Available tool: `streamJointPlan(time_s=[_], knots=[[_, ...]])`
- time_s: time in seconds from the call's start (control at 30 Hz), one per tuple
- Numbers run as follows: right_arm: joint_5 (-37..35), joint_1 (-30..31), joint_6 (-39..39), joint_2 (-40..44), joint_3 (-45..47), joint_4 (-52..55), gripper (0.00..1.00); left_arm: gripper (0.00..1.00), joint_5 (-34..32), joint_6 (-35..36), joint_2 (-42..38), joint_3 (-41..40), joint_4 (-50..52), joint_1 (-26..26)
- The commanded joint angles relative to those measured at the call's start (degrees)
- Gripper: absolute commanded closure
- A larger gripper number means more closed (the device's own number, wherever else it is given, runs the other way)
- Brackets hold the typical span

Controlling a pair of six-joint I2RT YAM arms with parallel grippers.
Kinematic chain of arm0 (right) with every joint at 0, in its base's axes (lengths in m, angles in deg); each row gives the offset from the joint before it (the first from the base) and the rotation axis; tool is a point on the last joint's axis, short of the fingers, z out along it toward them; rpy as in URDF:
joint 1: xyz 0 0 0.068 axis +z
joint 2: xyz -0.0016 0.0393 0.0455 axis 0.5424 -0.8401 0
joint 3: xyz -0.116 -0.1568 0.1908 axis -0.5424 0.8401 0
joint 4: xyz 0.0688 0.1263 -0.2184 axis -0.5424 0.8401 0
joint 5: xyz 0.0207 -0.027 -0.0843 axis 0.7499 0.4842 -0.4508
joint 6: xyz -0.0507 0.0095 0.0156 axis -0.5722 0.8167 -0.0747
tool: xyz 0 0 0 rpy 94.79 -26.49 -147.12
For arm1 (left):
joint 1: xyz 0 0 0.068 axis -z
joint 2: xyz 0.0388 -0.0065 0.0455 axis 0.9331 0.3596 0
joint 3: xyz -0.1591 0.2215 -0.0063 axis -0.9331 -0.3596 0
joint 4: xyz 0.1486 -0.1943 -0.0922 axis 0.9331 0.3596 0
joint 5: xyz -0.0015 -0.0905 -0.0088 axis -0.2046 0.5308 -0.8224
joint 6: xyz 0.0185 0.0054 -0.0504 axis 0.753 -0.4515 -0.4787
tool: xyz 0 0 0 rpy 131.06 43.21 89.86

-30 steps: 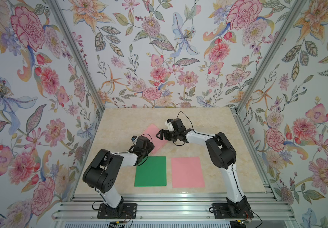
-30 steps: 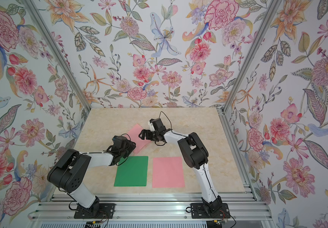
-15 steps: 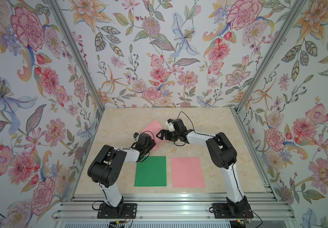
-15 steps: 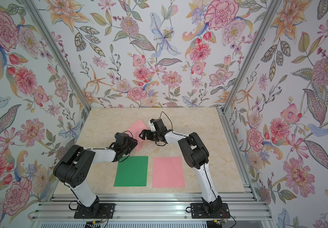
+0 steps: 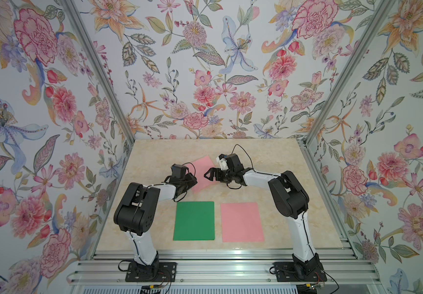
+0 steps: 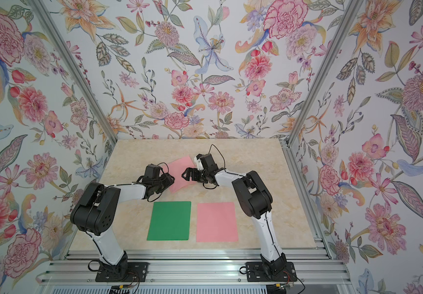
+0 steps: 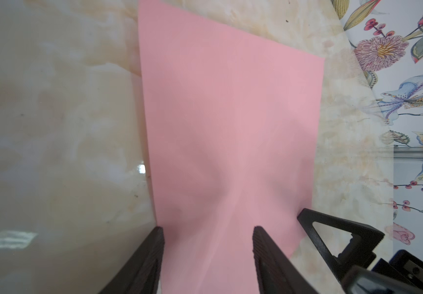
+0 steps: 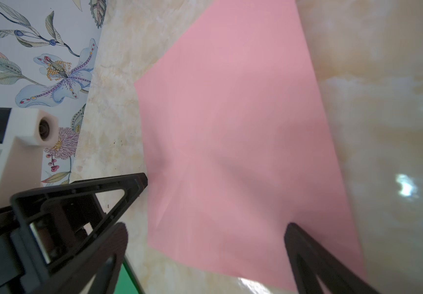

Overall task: Sort the scattered colored papers by color
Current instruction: Pick up the colored paper from the center of the board.

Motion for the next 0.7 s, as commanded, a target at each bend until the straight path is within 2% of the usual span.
streamJointPlan(time_s=[0.0, 0.2, 0.37, 0.57, 0.67], knots=[[0.43, -0.27, 0.57, 0.44, 1.17, 3.3, 0.01, 0.41, 0.96, 3.94, 3.53, 1.28, 8.54, -1.49], [-1.53, 0.35, -2.23, 0.43, 0.46, 6.17, 0.04, 0.41, 2.75, 3.61, 3.95, 3.06, 8.91, -1.5], [-2.43, 0.63, -3.25, 0.63, 0.51, 7.26, 0.04, 0.4, -1.42, 6.65, 1.72, 4.81, 15.45, -1.83], [-1.7, 0.73, -2.95, 0.6, 0.46, 7.18, 0.02, 0.4, -5.15, 8.95, 2.6, 8.29, 23.64, -2.67], [-1.33, 0.81, -3.08, 0.65, 0.28, 7.1, 0.02, 0.39, -5.18, 9.99, 3.81, 9.73, 24.15, -2.74]])
